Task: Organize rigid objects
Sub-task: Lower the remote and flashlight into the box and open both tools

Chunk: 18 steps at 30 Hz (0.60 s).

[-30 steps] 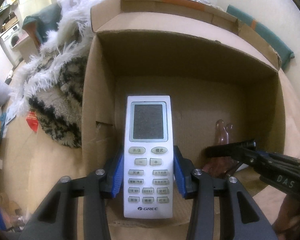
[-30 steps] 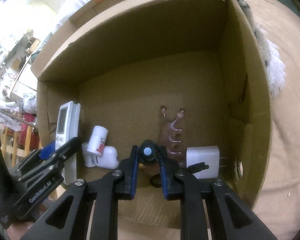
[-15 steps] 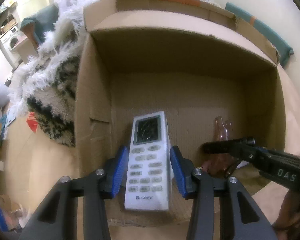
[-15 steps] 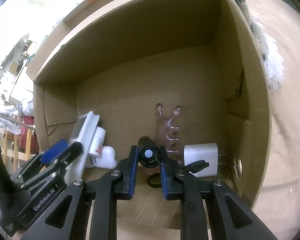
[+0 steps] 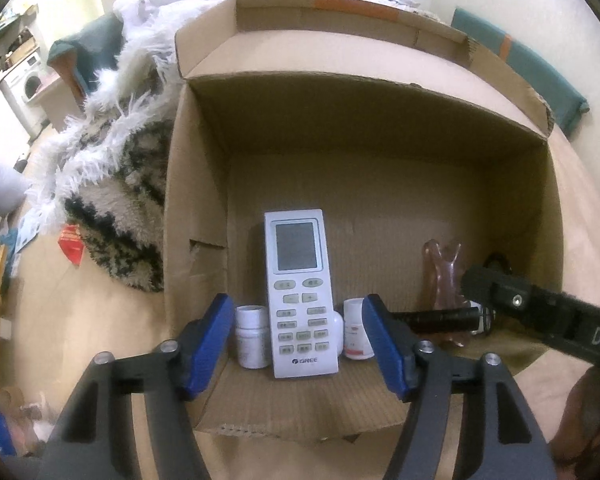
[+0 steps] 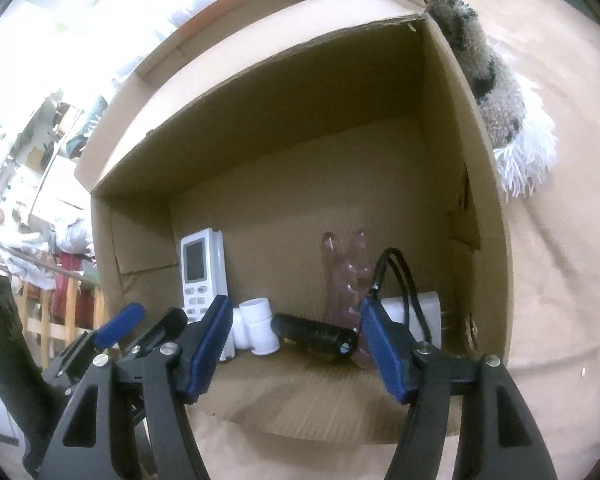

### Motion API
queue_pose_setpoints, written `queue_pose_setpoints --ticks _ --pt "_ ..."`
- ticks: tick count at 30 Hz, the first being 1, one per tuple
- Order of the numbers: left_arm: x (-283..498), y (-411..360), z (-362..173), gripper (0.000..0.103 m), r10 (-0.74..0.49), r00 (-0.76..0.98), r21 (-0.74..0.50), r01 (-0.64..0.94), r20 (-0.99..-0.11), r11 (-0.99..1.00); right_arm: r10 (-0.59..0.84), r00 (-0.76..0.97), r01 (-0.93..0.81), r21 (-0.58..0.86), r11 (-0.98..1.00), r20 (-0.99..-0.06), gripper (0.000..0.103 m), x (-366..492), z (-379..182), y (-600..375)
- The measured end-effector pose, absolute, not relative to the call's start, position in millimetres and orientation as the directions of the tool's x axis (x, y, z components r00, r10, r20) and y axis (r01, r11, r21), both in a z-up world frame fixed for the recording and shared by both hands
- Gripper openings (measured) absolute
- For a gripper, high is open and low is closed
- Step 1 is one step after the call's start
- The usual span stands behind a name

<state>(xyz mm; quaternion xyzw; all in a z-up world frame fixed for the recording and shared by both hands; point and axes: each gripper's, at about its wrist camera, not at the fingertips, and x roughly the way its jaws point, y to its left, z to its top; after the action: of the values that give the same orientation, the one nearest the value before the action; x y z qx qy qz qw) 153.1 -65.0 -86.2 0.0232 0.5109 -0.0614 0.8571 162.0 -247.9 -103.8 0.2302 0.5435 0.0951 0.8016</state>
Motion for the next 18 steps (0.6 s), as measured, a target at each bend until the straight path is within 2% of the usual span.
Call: queue_pose_setpoints --ticks 18 --pt "126 -51 -51 0.066 -0.080 0.503 -0.032 0.104 -0.861 0.994 0.342 0.417 0.081 0.409 0.909 -0.842 0.070 141 -82 -241"
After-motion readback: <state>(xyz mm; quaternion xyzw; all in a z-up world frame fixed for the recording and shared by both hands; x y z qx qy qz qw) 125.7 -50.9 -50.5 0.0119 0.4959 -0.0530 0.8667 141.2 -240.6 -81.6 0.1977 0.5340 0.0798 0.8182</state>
